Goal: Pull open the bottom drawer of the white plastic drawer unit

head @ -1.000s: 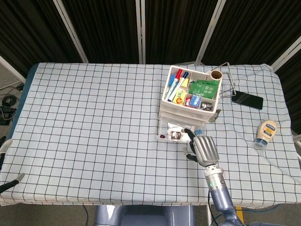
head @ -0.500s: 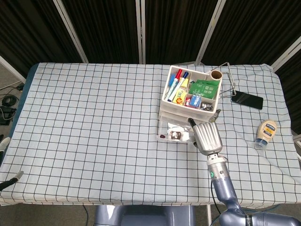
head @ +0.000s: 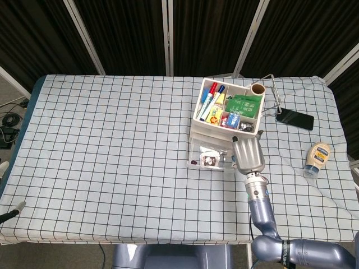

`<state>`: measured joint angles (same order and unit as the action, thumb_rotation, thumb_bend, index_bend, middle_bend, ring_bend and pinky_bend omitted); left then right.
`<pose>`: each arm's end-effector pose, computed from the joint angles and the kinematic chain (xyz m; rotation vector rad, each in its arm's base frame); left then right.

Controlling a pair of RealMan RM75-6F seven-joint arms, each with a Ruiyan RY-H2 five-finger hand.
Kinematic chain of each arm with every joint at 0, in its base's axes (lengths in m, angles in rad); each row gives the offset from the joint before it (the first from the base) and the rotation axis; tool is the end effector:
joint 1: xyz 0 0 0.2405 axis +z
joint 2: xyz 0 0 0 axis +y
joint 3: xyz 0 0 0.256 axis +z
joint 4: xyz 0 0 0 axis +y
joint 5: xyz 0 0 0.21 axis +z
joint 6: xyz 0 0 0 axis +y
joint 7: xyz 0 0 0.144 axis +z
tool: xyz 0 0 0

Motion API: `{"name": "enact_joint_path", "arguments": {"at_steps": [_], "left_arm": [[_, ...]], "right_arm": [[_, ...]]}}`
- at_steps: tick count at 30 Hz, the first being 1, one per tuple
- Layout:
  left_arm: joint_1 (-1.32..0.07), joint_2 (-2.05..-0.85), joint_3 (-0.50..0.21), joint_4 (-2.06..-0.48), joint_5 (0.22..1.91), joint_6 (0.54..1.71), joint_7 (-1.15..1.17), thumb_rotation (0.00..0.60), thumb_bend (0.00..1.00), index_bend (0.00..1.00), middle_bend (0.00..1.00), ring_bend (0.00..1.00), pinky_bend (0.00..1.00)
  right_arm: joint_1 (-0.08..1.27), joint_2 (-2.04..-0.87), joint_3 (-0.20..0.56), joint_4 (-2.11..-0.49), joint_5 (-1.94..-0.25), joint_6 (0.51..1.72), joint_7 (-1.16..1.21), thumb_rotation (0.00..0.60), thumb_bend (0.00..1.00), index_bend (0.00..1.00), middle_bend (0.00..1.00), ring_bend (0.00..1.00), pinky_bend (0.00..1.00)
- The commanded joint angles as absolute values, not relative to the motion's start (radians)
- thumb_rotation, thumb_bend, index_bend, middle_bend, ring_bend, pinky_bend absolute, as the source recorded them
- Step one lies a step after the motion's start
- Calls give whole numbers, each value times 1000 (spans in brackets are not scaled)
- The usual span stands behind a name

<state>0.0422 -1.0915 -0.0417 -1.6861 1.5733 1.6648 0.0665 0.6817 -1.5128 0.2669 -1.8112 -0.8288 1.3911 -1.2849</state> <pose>-0.3001 0.1388 0.1803 -1.2833 -0.8082 -0.9341 -0.1314 -0.3219 0.0425 1.6168 -0.4781 0.4685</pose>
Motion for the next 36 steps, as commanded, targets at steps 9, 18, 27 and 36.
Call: {"name": "enact_joint_path", "arguments": {"at_steps": [9,18,27,36], "left_arm": [[42,-1087,-38,-1689,1575,1662,63,600,20,0,0,0,0],[44,-1080,-37,-1692,1573,1663,52,600,20,0,0,0,0],[42,-1070,-43,-1689,1557,1656,19,600,19,0,0,0,0],[36,-1062,-48,-1686,1541,1640,-3,600,20,0,0,0,0]], "right_arm": [[731,-1550,246,-1869,-735,1443,-1350,600,190,490,1000,1000,924],[784,-1567,296,-1878,-600,1472,-1393,600,185,491,1000,1000,925],[847,-1577,352,-1859,-425,1510,-1448,600,184,489,1000,1000,925],[896,-1620,342,-1809,-377,1538,-1443,600,183,507,1000,1000,925]]}}
